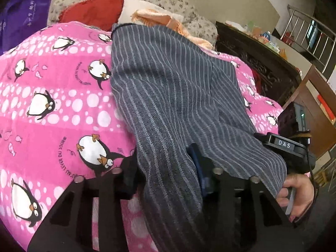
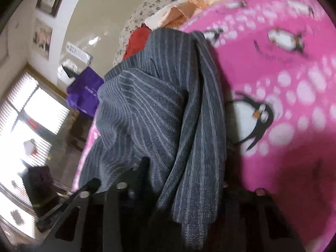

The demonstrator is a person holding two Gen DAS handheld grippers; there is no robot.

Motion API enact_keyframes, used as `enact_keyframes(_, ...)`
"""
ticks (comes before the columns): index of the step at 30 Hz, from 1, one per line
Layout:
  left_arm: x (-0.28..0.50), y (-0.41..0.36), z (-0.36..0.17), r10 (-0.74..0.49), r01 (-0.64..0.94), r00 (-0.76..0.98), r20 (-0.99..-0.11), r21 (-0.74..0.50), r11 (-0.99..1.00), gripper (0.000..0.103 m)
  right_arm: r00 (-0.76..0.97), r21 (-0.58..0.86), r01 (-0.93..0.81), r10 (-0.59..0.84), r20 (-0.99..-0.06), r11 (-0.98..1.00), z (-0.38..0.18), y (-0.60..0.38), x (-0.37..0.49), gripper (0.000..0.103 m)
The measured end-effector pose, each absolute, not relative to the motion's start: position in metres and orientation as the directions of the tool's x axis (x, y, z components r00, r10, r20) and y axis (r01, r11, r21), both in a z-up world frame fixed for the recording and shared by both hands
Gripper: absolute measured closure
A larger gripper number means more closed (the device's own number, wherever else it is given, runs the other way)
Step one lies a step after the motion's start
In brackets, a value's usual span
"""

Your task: Fold large clothes

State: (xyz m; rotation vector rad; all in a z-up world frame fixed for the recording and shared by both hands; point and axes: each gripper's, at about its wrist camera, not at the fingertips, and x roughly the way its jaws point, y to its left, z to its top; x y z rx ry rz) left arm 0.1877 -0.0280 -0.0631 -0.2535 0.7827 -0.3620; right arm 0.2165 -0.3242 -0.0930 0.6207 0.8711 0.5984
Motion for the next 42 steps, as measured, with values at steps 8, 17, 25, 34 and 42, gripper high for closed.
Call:
enact_keyframes(8, 0.169, 0.008, -0.043, -0.412, 0.246, 0.684, -0.602, -0.341, 0.907, 0.075, 0.471, 0.724, -0.226, 0.724, -0.504, 0.651, -0.087, -0.284, 0.22, 0.063)
enact_keyframes(17, 0.153, 0.1, -0.037, -0.295, 0.099, 0.747, -0.596, -0.34, 0.935, 0.076, 0.376, 0.751, -0.294, 0.794, -0.477, 0.591, -0.081, -0.181, 0.219, 0.065)
enact_keyframes(25, 0.153, 0.124, -0.064, -0.276, 0.08, 0.721, -0.635, -0.32, 0.944, 0.068, 0.399, 0.649, -0.292, 0.707, -0.584, 0.702, -0.072, -0.143, 0.217, 0.062)
enact_keyframes(34, 0.132, 0.122, -0.049, -0.231, 0.04, 0.714, -0.661, -0.291, 0.956, 0.054, 0.434, 0.571, -0.256, 0.62, -0.653, 0.78, -0.036, -0.146, 0.198, 0.055)
enact_keyframes(42, 0.06, 0.111, -0.019, -0.15, 0.039, 0.754, -0.639, -0.185, 0.982, 0.014, 0.562, 0.419, -0.276, 0.499, -0.66, 0.865, 0.022, -0.184, 0.112, 0.053)
